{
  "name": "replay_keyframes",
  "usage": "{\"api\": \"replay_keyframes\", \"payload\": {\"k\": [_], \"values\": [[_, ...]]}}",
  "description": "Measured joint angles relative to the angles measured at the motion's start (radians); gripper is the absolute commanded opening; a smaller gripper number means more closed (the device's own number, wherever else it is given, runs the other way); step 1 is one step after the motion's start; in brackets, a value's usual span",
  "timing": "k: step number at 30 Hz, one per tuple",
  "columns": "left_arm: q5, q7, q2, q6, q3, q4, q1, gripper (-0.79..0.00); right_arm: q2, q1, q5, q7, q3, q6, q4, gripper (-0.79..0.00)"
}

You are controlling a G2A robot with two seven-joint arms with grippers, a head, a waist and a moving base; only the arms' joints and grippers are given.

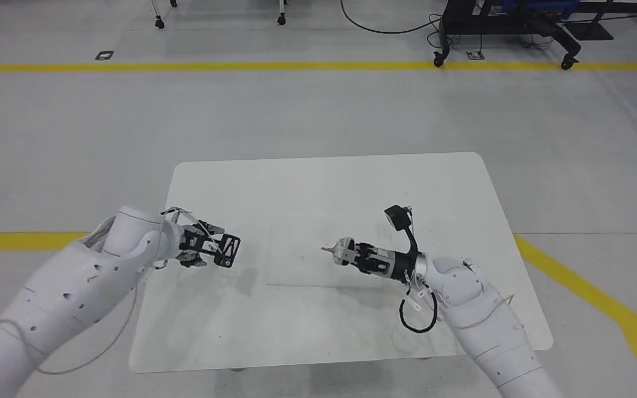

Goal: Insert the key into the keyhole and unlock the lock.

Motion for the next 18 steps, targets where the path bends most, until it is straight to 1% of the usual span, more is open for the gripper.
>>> {"api": "replay_keyframes", "payload": {"k": [6, 9, 12, 13, 18], "values": [[0.032, 0.016, -0.032, -0.015, 0.025, 0.03, -0.021, -0.219, 0.0, 0.0, 0.0, 0.0, 0.0, 0.0, 0.0, -0.785], [0.046, 0.018, -0.043, -0.018, 0.03, 0.043, -0.028, -0.265, 0.0, 0.0, 0.0, 0.0, 0.0, 0.0, 0.0, -0.785], [0.054, 0.02, -0.051, -0.019, 0.03, 0.052, -0.032, -0.379, 0.0, 0.0, 0.0, 0.0, 0.0, 0.0, 0.0, -0.785], [0.057, 0.022, -0.053, -0.023, 0.03, 0.054, -0.033, -0.403, 0.0, 0.0, 0.0, 0.0, 0.0, 0.0, 0.0, -0.785], [0.071, 0.036, -0.062, -0.056, 0.03, 0.059, -0.041, -0.483, 0.0, 0.0, 0.0, 0.0, 0.0, 0.0, 0.0, -0.785]]}}
